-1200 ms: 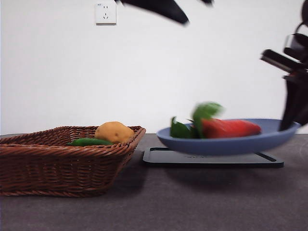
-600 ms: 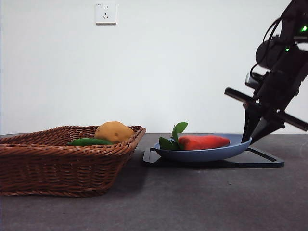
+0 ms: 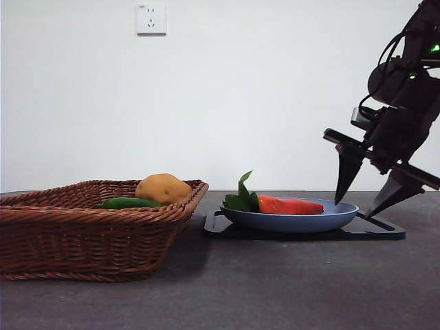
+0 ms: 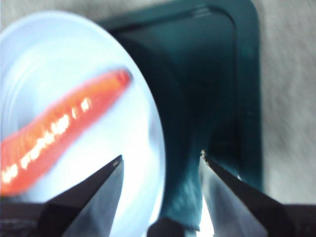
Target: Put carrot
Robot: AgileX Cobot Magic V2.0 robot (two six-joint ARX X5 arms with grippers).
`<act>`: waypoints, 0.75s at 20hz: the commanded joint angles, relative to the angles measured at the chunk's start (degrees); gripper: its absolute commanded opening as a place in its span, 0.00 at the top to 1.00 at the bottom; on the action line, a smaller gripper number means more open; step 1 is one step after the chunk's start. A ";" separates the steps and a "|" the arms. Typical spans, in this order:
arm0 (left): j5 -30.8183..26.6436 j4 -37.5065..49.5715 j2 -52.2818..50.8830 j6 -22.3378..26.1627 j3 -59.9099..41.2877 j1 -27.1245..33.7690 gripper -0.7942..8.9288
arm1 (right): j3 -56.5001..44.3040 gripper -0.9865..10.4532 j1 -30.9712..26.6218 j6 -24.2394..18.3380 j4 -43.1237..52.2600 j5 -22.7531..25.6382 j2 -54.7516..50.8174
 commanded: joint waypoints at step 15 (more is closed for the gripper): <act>-17.84 17.77 5.64 4.48 0.81 13.46 0.91 | -0.20 0.91 4.15 -11.82 -17.70 6.80 -28.33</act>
